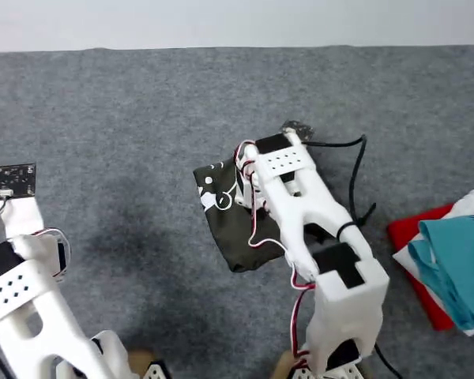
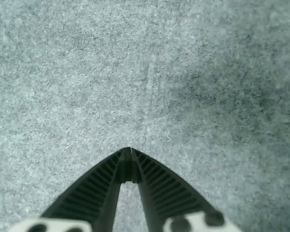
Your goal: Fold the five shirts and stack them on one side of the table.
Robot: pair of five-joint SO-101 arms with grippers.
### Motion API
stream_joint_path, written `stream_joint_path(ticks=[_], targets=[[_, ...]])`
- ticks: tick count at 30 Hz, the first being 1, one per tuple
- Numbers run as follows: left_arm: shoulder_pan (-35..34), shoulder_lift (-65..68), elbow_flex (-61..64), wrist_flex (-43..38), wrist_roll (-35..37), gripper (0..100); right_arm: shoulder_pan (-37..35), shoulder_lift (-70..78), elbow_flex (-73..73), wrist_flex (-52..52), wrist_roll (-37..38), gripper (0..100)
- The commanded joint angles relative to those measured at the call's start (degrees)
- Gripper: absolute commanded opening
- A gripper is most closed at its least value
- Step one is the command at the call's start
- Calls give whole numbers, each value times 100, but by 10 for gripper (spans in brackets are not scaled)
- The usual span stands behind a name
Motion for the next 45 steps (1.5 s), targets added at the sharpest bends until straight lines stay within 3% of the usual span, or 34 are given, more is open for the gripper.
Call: stream_joint_path(ticks=[1,13,23,26,35,45], targets=[[26,-132,-57,-114,35,3,-13,145,-264,-171,-44,493],[9,-132,-57,-440,26,3,31,655,-299,-207,-369,479],[9,-132,-66,-440,26,3,251,637,-360,-180,-334,40],[0,-132,-57,-440,26,3,453,637,-360,-163,-229,21],[18,-132,-66,-440,26,3,1314,637,-352,101,932,9],[26,-132,-84,-440,35,3,2062,585,-360,1130,4334,9]])
